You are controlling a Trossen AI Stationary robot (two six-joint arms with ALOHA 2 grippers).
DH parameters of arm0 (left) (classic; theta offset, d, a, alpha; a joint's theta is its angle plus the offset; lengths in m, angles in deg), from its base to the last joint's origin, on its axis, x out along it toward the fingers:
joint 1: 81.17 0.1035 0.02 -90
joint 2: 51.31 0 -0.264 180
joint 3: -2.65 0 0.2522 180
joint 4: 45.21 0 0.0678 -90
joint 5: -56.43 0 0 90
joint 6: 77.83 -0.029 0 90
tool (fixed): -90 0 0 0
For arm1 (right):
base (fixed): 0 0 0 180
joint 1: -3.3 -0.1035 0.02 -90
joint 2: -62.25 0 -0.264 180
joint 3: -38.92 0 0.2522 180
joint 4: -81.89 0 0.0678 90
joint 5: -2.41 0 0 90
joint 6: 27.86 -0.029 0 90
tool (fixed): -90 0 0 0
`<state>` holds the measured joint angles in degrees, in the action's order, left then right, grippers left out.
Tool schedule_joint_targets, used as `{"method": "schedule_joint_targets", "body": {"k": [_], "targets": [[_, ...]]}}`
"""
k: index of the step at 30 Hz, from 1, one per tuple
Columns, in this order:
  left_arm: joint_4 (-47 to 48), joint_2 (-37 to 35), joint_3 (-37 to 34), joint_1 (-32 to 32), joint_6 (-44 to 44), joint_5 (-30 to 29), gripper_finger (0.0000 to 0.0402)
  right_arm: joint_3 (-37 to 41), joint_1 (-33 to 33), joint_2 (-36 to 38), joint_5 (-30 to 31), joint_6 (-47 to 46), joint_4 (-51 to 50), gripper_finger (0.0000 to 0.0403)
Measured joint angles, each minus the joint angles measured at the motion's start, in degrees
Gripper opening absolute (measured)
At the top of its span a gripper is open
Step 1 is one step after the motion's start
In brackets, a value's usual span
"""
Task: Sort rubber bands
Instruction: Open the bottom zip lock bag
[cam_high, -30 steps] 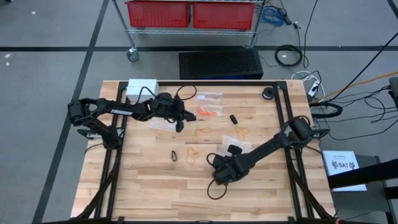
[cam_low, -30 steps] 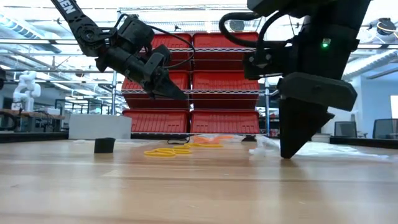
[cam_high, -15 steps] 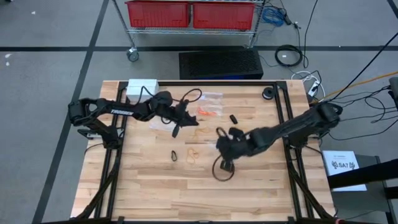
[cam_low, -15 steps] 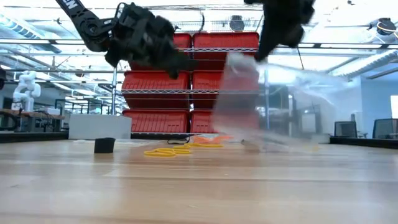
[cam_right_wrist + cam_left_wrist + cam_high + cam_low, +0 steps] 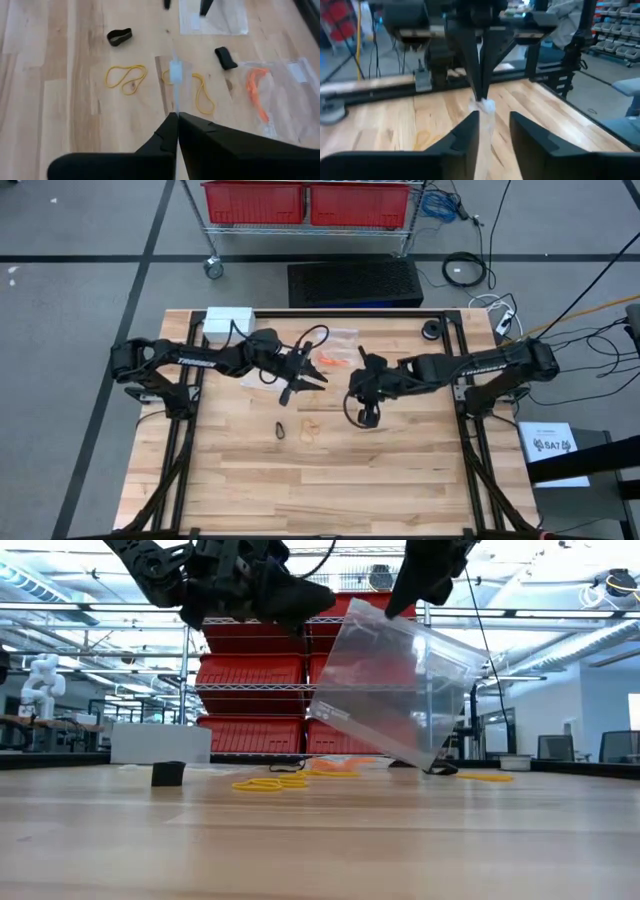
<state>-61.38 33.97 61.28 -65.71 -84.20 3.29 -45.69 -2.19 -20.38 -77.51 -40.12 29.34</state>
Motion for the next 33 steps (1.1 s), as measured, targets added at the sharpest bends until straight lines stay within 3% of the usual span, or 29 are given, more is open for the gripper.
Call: {"method": "schedule_joint_targets", "body": {"k": [10,18,33], "targets": [[5.45,0.02,3.28,-1.08,0.0,-3.71,0.0139,0.0,1.85,0.0,0.36,2.33,1.64,0.0],[8.47,0.39,4.7,-1.14,0.0,-6.88,0.0109,0.0,2.11,0.0,0.36,3.57,3.22,0.0],[8.64,0.44,4.74,-1.25,-0.47,-6.93,0.0045,0.0,2.97,0.0,0.34,4.47,4.33,0.0]]}}
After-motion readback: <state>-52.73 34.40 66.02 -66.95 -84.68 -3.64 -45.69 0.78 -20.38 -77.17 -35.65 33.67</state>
